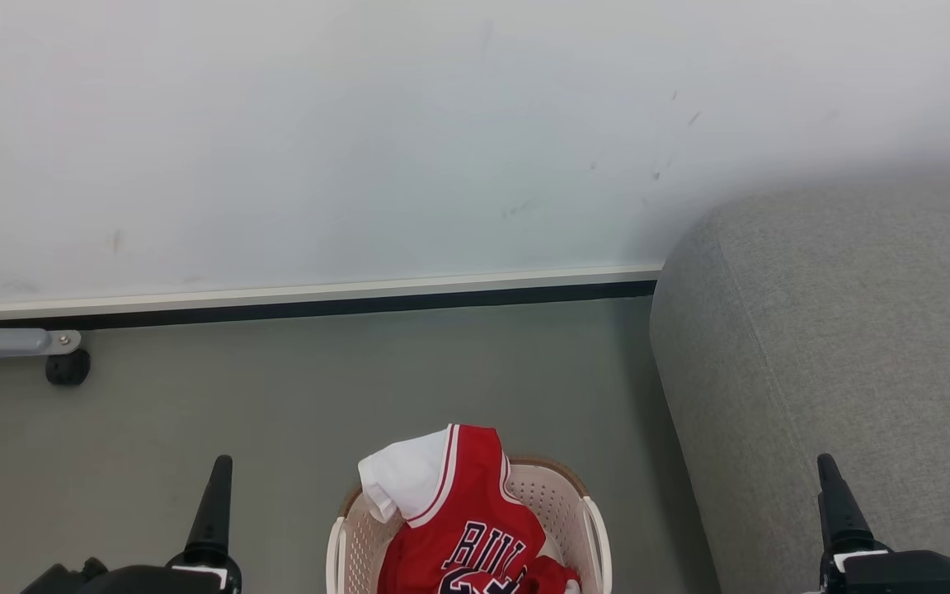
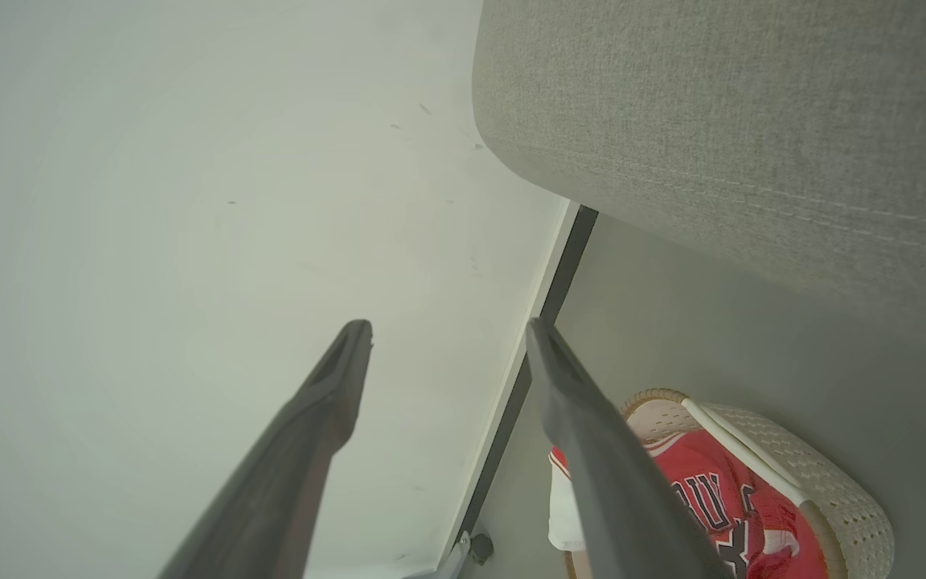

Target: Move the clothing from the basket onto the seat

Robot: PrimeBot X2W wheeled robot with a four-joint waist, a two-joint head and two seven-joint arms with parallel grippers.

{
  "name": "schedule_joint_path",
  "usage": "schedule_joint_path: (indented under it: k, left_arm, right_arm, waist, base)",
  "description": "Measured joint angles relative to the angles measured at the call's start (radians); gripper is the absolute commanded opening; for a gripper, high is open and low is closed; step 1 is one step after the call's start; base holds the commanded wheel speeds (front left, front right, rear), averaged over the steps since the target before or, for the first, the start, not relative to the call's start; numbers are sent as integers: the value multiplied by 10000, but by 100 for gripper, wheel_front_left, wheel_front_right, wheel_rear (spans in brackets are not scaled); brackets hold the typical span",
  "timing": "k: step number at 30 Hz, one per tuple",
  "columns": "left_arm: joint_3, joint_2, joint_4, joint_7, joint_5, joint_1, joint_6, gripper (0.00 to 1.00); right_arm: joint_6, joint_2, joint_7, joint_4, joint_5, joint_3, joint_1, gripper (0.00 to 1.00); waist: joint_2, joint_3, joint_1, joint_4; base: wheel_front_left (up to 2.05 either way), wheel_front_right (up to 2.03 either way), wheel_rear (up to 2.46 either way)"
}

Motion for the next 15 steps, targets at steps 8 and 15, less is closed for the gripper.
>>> schedule_joint_path:
  k: [8, 15]
  left_arm:
    - [-282, 27, -190, -209, 1250, -40, 192, 100]
    - [-686, 293, -316, -472, 2635, -90, 376, 100]
  right_arm:
    - [-182, -196, -203, -174, -1227, 477, -22, 100]
    - [-328, -362, -474, -219, -2385, 991, -28, 100]
  waist:
    - [0, -54, 0, -9]
    - [0, -96, 0, -26]
  base:
    - [0, 0, 0]
    - [0, 0, 0]
